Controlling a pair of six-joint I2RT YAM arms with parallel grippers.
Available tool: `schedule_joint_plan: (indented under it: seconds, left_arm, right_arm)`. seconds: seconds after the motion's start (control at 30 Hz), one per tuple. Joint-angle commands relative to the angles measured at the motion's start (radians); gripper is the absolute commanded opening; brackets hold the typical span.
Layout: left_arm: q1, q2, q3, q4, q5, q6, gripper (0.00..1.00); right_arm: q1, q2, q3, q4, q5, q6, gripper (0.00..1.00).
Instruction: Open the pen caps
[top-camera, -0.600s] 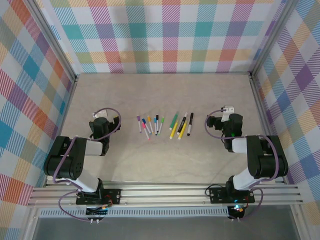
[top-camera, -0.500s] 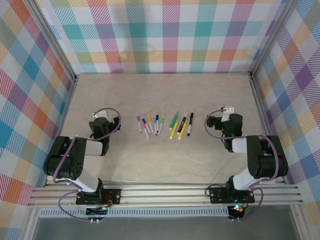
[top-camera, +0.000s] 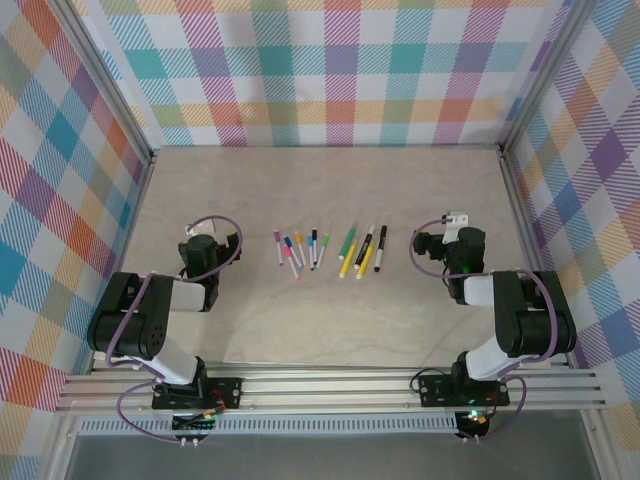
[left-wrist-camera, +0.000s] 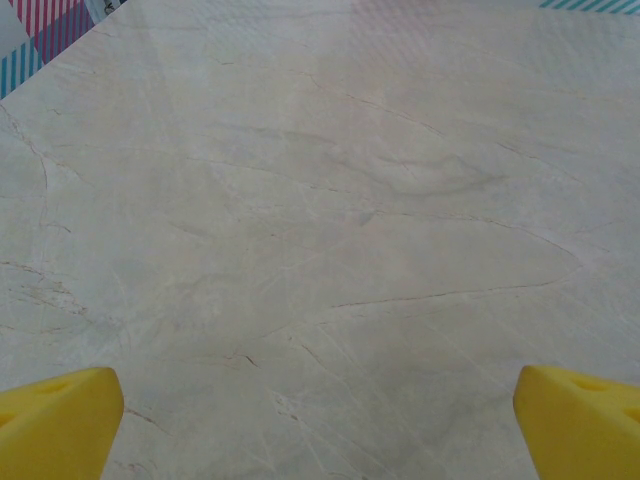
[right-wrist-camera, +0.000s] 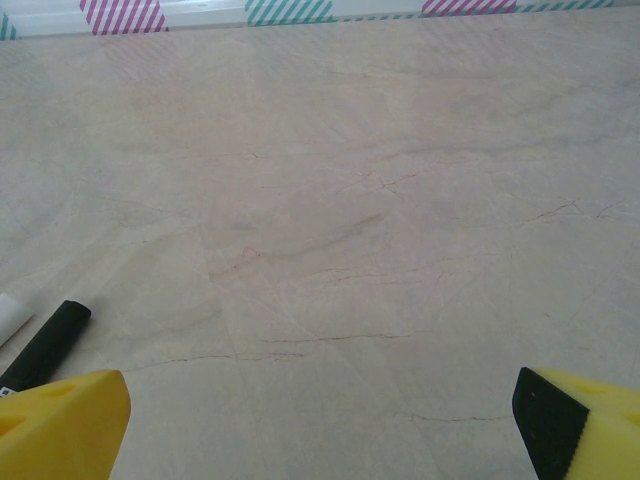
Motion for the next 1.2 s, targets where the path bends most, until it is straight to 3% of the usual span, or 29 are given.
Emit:
schedule_joint_plan:
  seconds: [0.0, 0.53, 0.6, 0.73, 0.83, 0.9, 0.97, 1.07, 1.17]
  left_arm:
    - [-0.004, 0.004, 0.019, 0.006, 0.003, 0.007, 1.00]
    - [-0.005, 0.004, 0.019, 0.007, 0.002, 0.007, 1.00]
    - [-0.011, -0.008, 0.022, 0.008, -0.022, 0.009, 1.00]
    - [-0.037, -0.139, 0.231, -0.451, -0.068, 0.011, 1.00]
    - [-0.046, -0.213, 0.279, -0.518, -0.048, -0.052, 1.00]
    - [-0.045, -0.248, 0.302, -0.565, -0.061, -0.166, 1.00]
    - [-0.045, -0.261, 0.371, -0.716, -0.071, -0.272, 1.00]
    - [-0.048, -0.257, 0.498, -0.941, 0.055, -0.306, 1.00]
    - [-0.068, -0.301, 0.529, -1.020, 0.154, -0.323, 1.00]
  right_arm:
    - [-0.004, 0.001, 0.008, 0.026, -0.021, 0.006, 0.99]
    - [-0.003, 0.000, 0.005, 0.033, -0.019, 0.003, 0.99]
    - [0.011, -0.043, 0.021, -0.032, 0.040, 0.009, 0.99]
    - [0.038, -0.184, 0.100, -0.308, 0.160, 0.040, 0.99]
    - [0.046, -0.257, 0.193, -0.549, 0.197, 0.168, 0.99]
    - [0.101, -0.283, 0.219, -0.620, 0.295, 0.177, 0.99]
    - [0.173, -0.309, 0.212, -0.621, 0.393, 0.137, 0.99]
    - [0.258, -0.341, 0.205, -0.635, 0.436, 0.112, 0.99]
    - [0.313, -0.366, 0.210, -0.674, 0.437, 0.121, 0.99]
